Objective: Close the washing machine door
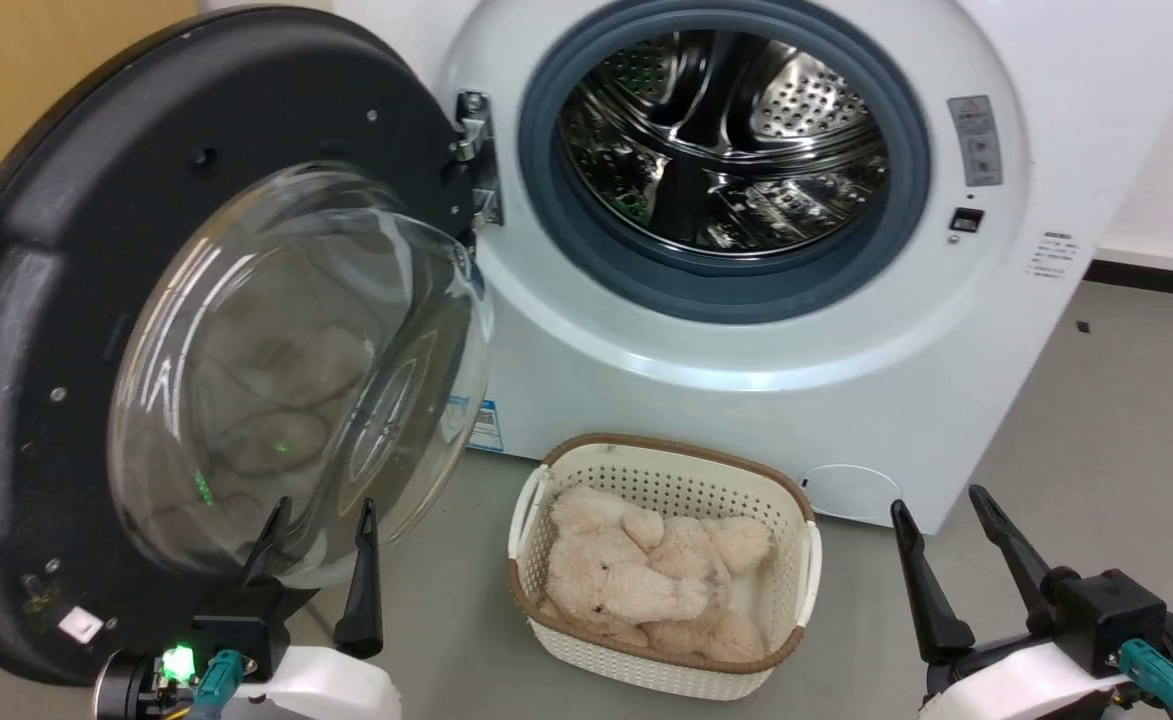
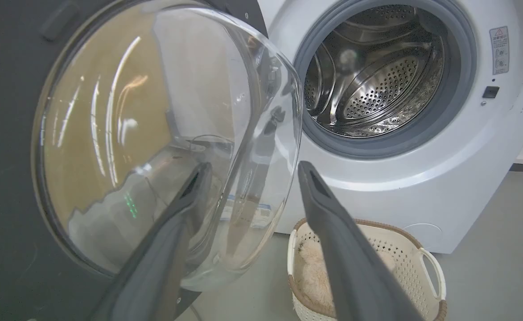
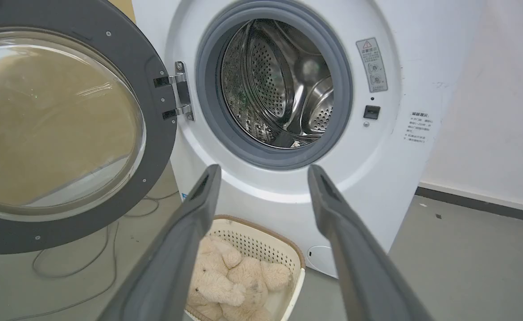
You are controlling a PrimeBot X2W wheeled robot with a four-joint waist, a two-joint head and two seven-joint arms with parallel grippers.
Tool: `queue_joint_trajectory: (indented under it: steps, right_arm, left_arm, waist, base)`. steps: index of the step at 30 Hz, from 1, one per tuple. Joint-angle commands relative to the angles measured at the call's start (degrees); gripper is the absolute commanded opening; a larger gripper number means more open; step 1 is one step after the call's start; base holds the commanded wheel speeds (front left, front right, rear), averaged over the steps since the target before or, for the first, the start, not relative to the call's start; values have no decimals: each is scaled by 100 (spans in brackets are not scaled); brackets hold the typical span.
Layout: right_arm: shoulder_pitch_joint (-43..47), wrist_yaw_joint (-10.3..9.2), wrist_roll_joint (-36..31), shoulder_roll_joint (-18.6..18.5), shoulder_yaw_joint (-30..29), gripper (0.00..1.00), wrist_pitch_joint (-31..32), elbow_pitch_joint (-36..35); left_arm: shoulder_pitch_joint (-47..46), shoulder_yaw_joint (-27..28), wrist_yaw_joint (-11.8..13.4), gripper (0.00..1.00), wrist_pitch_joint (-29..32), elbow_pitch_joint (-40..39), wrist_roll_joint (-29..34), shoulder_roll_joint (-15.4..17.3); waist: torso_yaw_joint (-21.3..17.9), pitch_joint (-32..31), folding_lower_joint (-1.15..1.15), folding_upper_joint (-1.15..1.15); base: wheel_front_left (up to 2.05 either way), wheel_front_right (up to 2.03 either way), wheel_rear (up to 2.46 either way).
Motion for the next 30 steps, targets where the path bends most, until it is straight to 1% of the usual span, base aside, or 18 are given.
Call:
queue_joint_trajectory:
  steps: [1, 30]
  right_arm:
    - [80, 2, 53, 10, 19, 100, -58, -33]
    - [-207, 3, 244, 16, 454, 100, -404, 95]
  left_arm:
    - [76, 17, 5, 100, -61, -33, -39, 1]
    - [332, 106, 286, 100, -408, -371, -218, 1]
  waist:
    - [70, 1, 0, 0]
    - [866, 154, 0, 0]
  base:
    - [0, 0, 0]
    - [0, 0, 0]
